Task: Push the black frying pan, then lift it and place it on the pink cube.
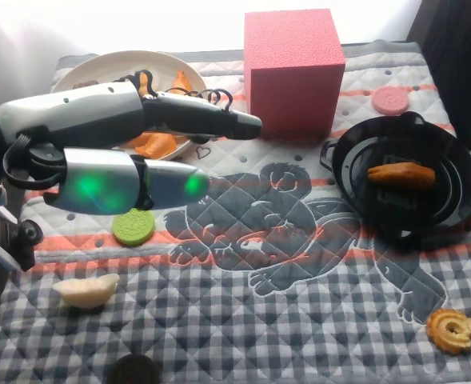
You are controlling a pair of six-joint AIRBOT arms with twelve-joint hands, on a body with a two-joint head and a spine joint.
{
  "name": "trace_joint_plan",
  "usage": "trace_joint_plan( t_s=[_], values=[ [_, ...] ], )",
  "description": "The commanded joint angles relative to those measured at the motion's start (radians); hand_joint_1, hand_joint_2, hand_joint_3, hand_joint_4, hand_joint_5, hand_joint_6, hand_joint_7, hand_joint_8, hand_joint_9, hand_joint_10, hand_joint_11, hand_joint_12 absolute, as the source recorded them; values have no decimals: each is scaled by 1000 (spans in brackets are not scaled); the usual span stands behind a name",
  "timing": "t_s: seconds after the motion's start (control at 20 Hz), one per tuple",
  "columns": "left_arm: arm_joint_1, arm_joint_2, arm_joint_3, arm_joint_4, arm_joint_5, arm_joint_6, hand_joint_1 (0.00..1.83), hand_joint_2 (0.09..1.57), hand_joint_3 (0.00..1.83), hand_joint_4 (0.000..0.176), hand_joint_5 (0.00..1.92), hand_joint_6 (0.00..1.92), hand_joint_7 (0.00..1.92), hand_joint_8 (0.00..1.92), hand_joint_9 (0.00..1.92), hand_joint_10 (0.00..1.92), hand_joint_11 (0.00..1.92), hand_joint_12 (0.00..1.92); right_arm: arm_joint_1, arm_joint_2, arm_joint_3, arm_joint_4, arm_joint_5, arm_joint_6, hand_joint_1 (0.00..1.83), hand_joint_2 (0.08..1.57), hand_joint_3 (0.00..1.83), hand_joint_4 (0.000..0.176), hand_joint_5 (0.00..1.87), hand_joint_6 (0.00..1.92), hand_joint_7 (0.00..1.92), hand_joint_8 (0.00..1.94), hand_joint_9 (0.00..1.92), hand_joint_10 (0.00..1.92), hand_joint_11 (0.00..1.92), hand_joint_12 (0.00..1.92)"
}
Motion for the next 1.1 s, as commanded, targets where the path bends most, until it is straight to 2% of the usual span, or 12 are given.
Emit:
trace_joint_plan(
  t_s=[0.0, 0.05, 0.1, 0.15, 0.25, 0.35, 0.55, 0.65, 0.75, 0.85, 1.0, 1.05],
  values=[
    [-4, 9, -3, -43, -111, -3, 396, 1453, 2, 15, 348, 4, 304, 2, 280, 16, 0, 980, 22, -8, 14, -19, 74, 2, 935, 1394, 6, 0, 497, 1752, 756, 1866, 654, 1877, 617, 1909],
    [4, 9, -3, -51, -113, -2, 386, 1456, 3, 14, 351, 5, 304, 1, 279, 15, 0, 977, 40, -23, 33, -19, 57, 1, 1153, 1319, 0, 0, 704, 1887, 882, 1926, 937, 1912, 970, 1919],
    [10, 9, -3, -61, -117, 2, 354, 1464, 6, 22, 339, 1, 284, 0, 261, 6, 0, 962, 56, -36, 52, -10, 40, -11, 1279, 1327, 0, 0, 892, 1914, 1060, 1938, 1274, 1919, 1361, 1921],
    [17, 9, -3, -69, -122, 6, 395, 1450, 0, 13, 365, 8, 309, 6, 299, 19, 0, 1068, 78, -45, 61, 30, 23, -75, 1319, 1328, 0, 0, 1039, 1920, 1196, 1940, 1406, 1921, 1497, 1921],
    [26, 9, -3, -77, -128, 8, 336, 1459, 3, 5, 371, 6, 318, 4, 309, 20, 0, 1037, 113, -56, 74, 93, -5, -210, 1378, 1298, 0, 0, 1248, 1921, 1362, 1941, 1520, 1921, 1582, 1921],
    [33, 8, -3, -86, -131, 11, 462, 1429, 0, 7, 374, 7, 316, 8, 316, 19, 0, 1021, 123, -58, 89, 96, -24, -214, 1390, 1276, 0, 0, 1344, 1921, 1482, 1941, 1602, 1921, 1636, 1921],
    [51, 8, -3, -106, -140, 19, 308, 1475, 7, 16, 332, 3, 277, 1, 273, 3, 0, 912, 138, -57, 102, 96, -31, -230, 1434, 1277, 0, 0, 1289, 1921, 1515, 1941, 1628, 1921, 1638, 1921],
    [60, 8, -3, -121, -147, 26, 387, 1459, 0, 0, 363, 11, 305, 8, 304, 16, 0, 985, 139, -48, 88, 95, -19, -248, 1392, 1286, 0, 0, 1287, 1921, 1515, 1941, 1625, 1921, 1646, 1921],
    [84, 9, -3, -161, -170, 46, 386, 1459, 0, 0, 374, 10, 309, 4, 309, 15, 0, 1029, 138, -33, 55, 95, 27, -253, 1391, 1276, 0, 0, 1293, 1921, 1536, 1941, 1653, 1921, 1686, 1921],
    [119, 11, -3, -217, -200, 72, 427, 1447, 0, 6, 394, 12, 327, 6, 327, 20, 0, 1150, 131, -15, 15, 94, 95, -253, 1413, 1305, 4, 0, 1279, 1921, 1518, 1941, 1624, 1921, 1615, 1921],
    [162, 12, -4, -292, -252, 110, 500, 1448, 0, 1, 382, 4, 301, 0, 302, 8, 0, 1191, 122, 4, -29, 81, 169, -252, 1330, 1353, 22, 0, 1266, 1921, 1497, 1941, 1607, 1921, 1576, 1921],
    [174, 13, -4, -312, -264, 119, 519, 1446, 0, 0, 379, 2, 301, 1, 299, 7, 0, 1187, 119, 12, -43, 67, 193, -244, 1368, 1349, 17, 0, 1259, 1921, 1498, 1941, 1612, 1921, 1575, 1921]
  ],
)
